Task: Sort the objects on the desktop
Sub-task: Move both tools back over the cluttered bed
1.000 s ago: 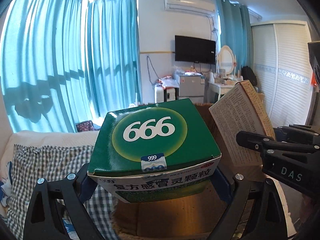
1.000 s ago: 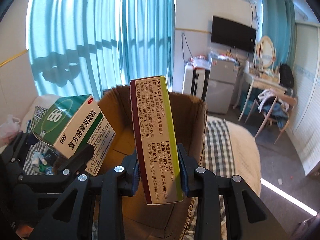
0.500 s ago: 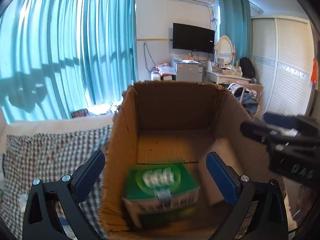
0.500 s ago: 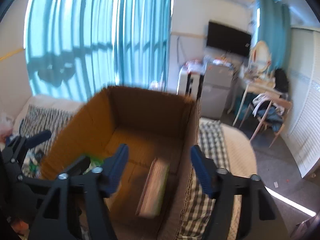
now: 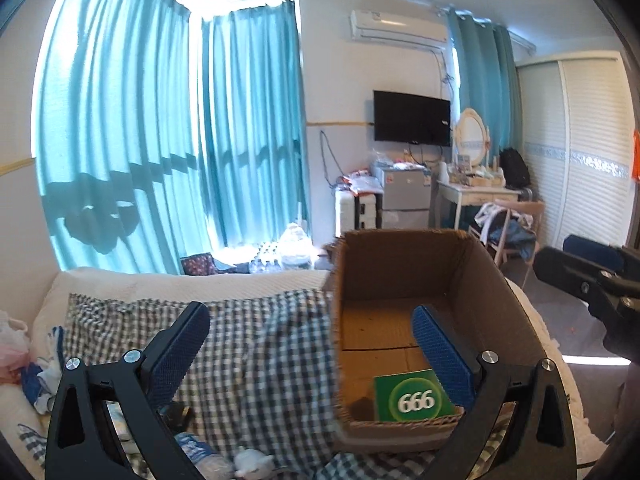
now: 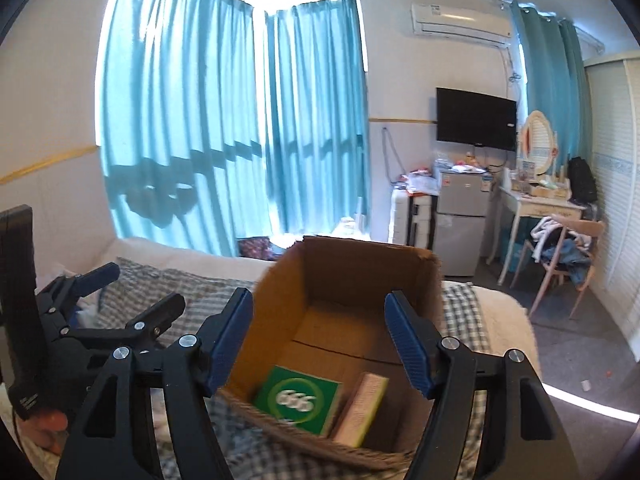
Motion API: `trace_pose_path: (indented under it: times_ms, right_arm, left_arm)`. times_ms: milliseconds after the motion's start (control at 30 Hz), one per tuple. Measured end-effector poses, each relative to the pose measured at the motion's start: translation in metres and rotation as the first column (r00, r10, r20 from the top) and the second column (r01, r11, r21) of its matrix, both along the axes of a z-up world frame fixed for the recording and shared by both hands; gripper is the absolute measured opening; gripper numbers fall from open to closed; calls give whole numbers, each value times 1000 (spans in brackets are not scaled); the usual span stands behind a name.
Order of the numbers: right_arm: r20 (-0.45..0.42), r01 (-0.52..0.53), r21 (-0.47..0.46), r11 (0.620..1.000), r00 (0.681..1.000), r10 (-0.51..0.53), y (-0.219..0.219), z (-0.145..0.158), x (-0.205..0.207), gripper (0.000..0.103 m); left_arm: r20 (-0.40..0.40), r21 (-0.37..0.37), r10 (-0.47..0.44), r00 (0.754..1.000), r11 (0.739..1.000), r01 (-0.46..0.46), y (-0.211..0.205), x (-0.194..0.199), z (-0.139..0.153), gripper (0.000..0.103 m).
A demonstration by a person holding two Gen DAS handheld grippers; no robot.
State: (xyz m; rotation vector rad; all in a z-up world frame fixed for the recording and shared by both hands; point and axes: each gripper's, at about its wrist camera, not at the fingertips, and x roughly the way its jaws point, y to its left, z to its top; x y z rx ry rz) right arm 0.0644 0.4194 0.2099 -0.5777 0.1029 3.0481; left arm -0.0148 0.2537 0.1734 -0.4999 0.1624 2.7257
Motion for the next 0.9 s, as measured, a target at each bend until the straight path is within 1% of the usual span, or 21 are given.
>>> trace_pose_path:
  times_ms: [133, 233, 333, 467, 567, 633, 700, 767, 833, 900]
  right_arm:
    - [-10, -45, 31, 999, 999, 45, -38, 5, 7, 68]
    - [-11, -91, 21, 996, 996, 91, -61, 4, 9, 70]
    - [0, -131, 11, 991, 991, 131, -84, -2, 9, 71]
    - [33, -181, 32, 983, 983, 180, -117, -17, 4, 71]
    - [53, -210, 43, 977, 977, 208, -138, -27, 0, 71]
    - [72, -230, 53, 972, 972, 226, -151, -37, -6, 72]
    - [91, -244, 57, 968, 967, 238, -163, -47, -13, 78]
    - [100, -246, 51, 968, 966, 240, -169, -57, -20, 91]
    - [114, -258, 39, 965, 961, 252, -175, -70, -27, 92]
    - [149, -263, 51, 963, 956, 253, -182, -86, -35, 92]
  left_arm:
    - [-12, -7, 75, 997, 997, -75, -45, 2, 11, 103]
    - [-21, -6, 131, 991, 991, -131, -84, 7, 13, 103]
    - [-17, -6, 192, 981, 981, -193, -122, 9, 13, 103]
    - [-14, 1, 265, 964, 964, -265, -169, 12, 6, 103]
    - [-3, -5, 309, 951, 951, -309, -201, 13, -8, 103]
    - [3, -12, 338, 941, 941, -338, -218, 14, -23, 103]
    - [19, -12, 359, 933, 933, -359, -232, 12, -39, 103]
    - [51, -10, 378, 924, 926, -378, -242, 7, -58, 103]
    - [91, -1, 395, 914, 918, -397, -250, 2, -79, 103]
    - [136, 2, 397, 908, 916, -401, -256, -1, -101, 103]
